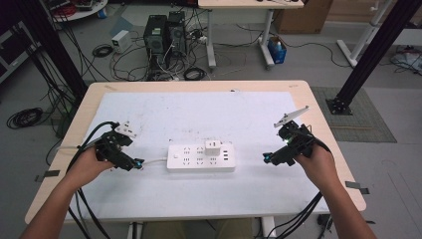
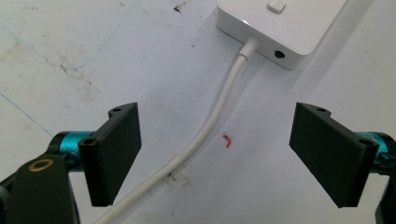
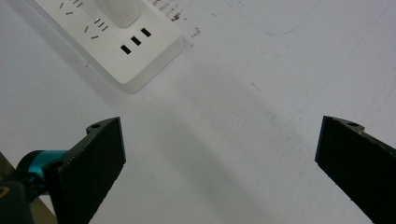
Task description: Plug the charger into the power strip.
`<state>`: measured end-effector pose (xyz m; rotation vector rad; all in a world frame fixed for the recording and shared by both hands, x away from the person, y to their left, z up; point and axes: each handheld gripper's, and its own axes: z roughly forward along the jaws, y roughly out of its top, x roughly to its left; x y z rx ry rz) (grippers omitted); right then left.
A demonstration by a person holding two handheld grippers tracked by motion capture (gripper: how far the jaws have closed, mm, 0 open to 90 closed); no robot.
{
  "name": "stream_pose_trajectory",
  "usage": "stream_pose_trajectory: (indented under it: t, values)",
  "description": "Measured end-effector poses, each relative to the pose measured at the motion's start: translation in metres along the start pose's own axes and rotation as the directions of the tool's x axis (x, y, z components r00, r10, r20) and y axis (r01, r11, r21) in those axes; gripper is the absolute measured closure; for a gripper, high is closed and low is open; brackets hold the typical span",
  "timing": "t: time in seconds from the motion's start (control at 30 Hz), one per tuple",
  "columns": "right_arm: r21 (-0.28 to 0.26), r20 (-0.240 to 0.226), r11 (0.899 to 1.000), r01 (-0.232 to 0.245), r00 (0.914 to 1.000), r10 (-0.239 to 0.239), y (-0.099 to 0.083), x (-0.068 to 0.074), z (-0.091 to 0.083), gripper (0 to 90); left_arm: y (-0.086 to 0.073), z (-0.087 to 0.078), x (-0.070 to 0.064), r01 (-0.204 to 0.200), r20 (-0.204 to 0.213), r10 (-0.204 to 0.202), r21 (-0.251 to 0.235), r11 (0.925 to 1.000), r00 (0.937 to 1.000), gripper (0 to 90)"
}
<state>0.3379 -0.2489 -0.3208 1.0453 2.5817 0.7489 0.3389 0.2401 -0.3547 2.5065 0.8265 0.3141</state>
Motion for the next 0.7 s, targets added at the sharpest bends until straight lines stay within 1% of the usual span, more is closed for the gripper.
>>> stream_pose_trajectory:
  t: [0.2, 0.33, 0.37, 0.5, 0.57, 0.7]
  values:
    - [-0.011, -0.005, 1.0, -0.013, 0.9999, 0.013, -0.005, -0.001, 0.004, 1.0, -0.002, 0.002, -0.002, 0.006, 0.001, -0.006, 0.007, 1.0, 1.0, 16.9]
    - [-0.015, -0.004, 1.0, -0.024, 0.9997, 0.024, -0.008, -0.002, 0.006, 1.0, -0.005, 0.003, -0.002, 0.01, -0.006, -0.01, 0.001, 0.9999, 0.9999, 16.9]
    - [-0.017, -0.002, 0.999, -0.028, 0.9996, 0.028, -0.009, -0.002, 0.007, 1.0, -0.006, 0.004, -0.002, 0.012, -0.01, -0.012, -0.003, 0.9999, 0.9999, 16.9]
    - [-0.032, -0.002, 0.999, -0.042, 0.9991, 0.042, -0.012, -0.003, 0.009, 1.0, -0.01, 0.005, -0.003, 0.038, -0.026, -0.039, -0.034, 0.9987, 0.9989, 16.9]
    - [-0.038, -0.001, 0.998, -0.053, 0.9986, 0.053, -0.013, -0.002, 0.011, 1.0, -0.012, 0.006, -0.003, 0.045, -0.034, -0.047, -0.042, 0.9981, 0.9983, 16.9]
    - [-0.039, -0.003, 0.998, -0.054, 0.9985, 0.054, -0.015, -0.001, 0.013, 1.0, -0.013, 0.006, -0.003, 0.052, -0.04, -0.054, -0.052, 0.9973, 0.9977, 16.9]
